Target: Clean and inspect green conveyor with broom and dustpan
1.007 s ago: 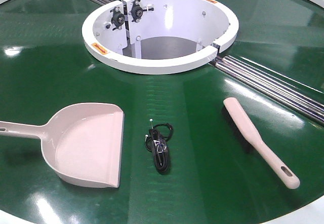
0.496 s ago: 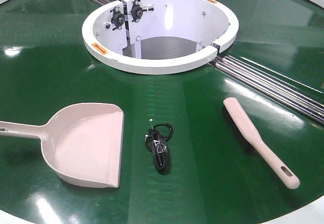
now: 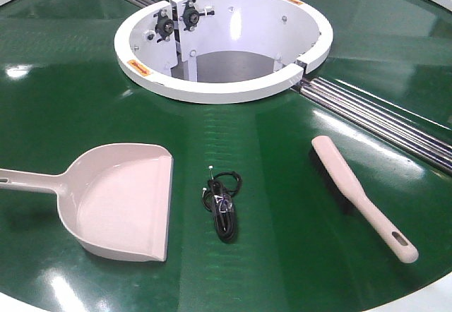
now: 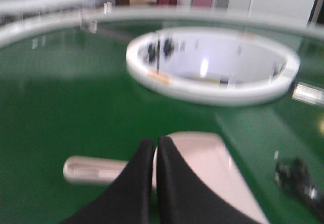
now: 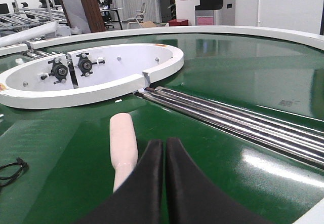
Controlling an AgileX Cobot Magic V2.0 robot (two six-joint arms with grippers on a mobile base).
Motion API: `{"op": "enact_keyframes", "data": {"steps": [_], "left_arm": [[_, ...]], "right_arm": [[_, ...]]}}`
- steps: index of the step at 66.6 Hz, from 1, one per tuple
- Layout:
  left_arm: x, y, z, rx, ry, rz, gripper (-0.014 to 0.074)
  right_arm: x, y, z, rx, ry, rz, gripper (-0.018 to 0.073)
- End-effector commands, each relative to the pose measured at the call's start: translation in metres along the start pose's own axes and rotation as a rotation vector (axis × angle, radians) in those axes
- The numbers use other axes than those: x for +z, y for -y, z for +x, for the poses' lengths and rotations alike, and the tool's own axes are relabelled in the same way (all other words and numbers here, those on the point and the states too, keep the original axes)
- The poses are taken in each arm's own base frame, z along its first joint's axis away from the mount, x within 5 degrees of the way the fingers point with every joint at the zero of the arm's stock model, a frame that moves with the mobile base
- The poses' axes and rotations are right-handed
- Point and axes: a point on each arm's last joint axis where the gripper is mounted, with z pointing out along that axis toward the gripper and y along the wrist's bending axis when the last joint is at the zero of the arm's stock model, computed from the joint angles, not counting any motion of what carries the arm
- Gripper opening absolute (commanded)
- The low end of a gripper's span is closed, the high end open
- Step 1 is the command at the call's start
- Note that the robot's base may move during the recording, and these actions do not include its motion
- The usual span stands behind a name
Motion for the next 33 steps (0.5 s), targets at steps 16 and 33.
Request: {"op": "enact_keyframes", "data": {"steps": [16, 33], "left_arm": [[0.04, 0.001, -0.005, -0.02, -0.267, -0.01, -0.0005], [0.05, 0.002, -0.001, 0.011, -0.336, -0.009, 0.0146]], "right_arm": [[-0.001, 0.0, -0.006, -0.006, 0.076, 0.0, -0.0008], [-0.001, 0.0, -0.006, -0.006, 0.076, 0.0, -0.0008]]}}
